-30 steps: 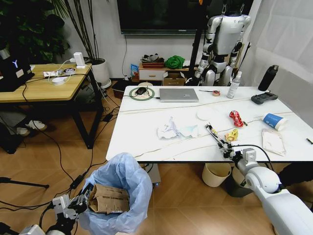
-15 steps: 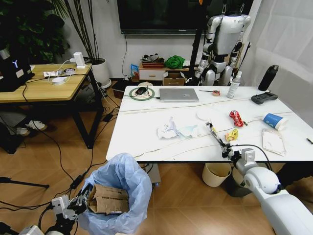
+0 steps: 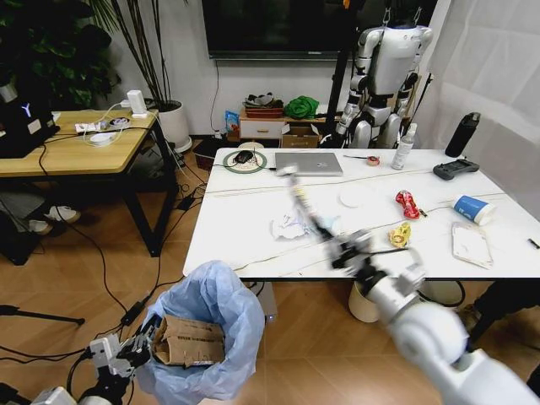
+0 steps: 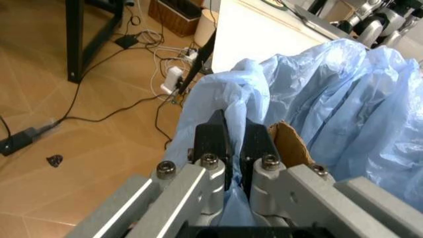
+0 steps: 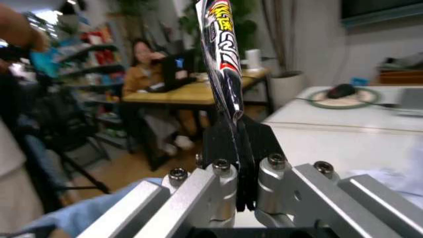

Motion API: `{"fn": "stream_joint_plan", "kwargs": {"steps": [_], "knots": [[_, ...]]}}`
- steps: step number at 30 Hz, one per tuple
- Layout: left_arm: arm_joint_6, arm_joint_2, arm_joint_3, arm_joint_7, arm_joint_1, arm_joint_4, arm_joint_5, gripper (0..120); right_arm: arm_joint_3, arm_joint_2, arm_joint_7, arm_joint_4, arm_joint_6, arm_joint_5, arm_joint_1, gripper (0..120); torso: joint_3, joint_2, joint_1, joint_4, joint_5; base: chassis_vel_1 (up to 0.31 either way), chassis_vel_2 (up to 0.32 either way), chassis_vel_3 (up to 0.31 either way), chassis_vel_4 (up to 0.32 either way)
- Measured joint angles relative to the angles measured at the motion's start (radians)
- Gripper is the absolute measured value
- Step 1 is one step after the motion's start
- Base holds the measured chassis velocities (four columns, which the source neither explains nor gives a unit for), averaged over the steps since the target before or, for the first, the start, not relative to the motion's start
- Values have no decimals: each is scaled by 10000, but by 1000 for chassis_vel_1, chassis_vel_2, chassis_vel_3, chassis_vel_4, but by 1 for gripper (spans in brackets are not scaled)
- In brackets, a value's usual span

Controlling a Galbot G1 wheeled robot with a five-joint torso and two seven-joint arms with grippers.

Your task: Pick up the trash bin and place the trash from the table into it.

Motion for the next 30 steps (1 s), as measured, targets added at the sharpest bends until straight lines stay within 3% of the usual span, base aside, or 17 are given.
{"fn": "stream_joint_plan", "kwargs": {"steps": [6, 13, 25, 30], "knots": [[126, -166, 72, -113, -111, -27, 162, 0, -2352, 347, -285, -767, 879, -41, 943, 0, 2, -1, 3, 2, 1, 0, 0, 0, 0], [219, -357, 12, -223, -218, -109, 178, 0, -4018, 401, -296, -1146, 1144, -765, 972, 0, 1, 0, 2, -1, -2, 0, 0, 0, 0], [271, -573, 76, -233, -232, -262, 220, 0, -4403, 526, -22, -1382, 1069, -1156, 954, 0, 1, 0, 3, 0, -2, 0, 0, 0, 0], [284, -619, 200, -220, -154, -319, 217, 0, -4319, 677, 10, -1516, 1041, -1441, 685, 15, 1, 0, 2, -1, 1, 0, 0, 0, 0]]}}
